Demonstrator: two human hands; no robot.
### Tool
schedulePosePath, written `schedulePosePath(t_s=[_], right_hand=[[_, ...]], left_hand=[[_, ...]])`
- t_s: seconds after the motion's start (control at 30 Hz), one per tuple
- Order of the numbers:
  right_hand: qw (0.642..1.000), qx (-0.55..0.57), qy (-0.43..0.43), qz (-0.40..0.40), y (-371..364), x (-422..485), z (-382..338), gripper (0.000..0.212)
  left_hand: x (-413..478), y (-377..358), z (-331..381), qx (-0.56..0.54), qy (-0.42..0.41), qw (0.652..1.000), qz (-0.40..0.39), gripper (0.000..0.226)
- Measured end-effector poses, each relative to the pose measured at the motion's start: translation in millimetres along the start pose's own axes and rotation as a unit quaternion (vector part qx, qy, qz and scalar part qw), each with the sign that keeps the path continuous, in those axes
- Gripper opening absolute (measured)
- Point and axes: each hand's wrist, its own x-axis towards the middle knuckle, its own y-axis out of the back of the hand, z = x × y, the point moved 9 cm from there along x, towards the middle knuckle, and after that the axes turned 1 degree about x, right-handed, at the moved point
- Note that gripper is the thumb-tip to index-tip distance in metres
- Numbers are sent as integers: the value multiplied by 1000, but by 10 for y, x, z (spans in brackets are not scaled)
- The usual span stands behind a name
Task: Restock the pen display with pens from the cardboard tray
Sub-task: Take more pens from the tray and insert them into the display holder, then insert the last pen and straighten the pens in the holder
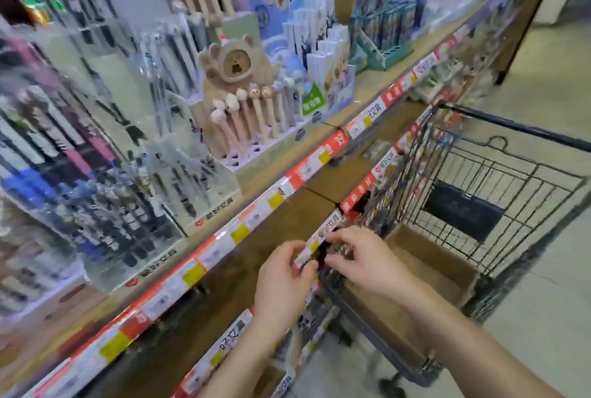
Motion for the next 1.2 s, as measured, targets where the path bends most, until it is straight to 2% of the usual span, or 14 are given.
schedulePosePath(t_s=[0.27,0.47,0.57,0.7,0.83,0.9,1.03,1.13,1.2], right_hand=[[990,-24,-137,-32,-183,-216,1828,36],[962,1,-266,-67,-510,-245,3125,44],[933,53,-352,-50,-805,-216,3707,38],[873,122,-471,-25,-1332,-308,4401,36],[829,128,-543,-15,-1829,-408,4987,33],[817,98,-568,-14,-1975,-443,5210,30],[799,81,-596,12,-2148,-422,5552,40],[767,105,-629,73,-2260,-409,5776,47],[759,105,-635,98,-2293,-392,5856,49]], left_hand=[[328,-1674,-132,34,60,990,-124,35],[539,-2794,-364,71,90,973,-201,43],[587,-3363,-567,78,96,964,-236,45],[508,-4041,-952,91,112,947,-289,48],[443,-4606,-1375,111,137,925,-337,56],[436,-4823,-1532,95,143,923,-344,59],[496,-5186,-1753,59,141,928,-339,59],[517,-5410,-1903,45,147,929,-336,61],[513,-5488,-1944,52,142,927,-342,61]])
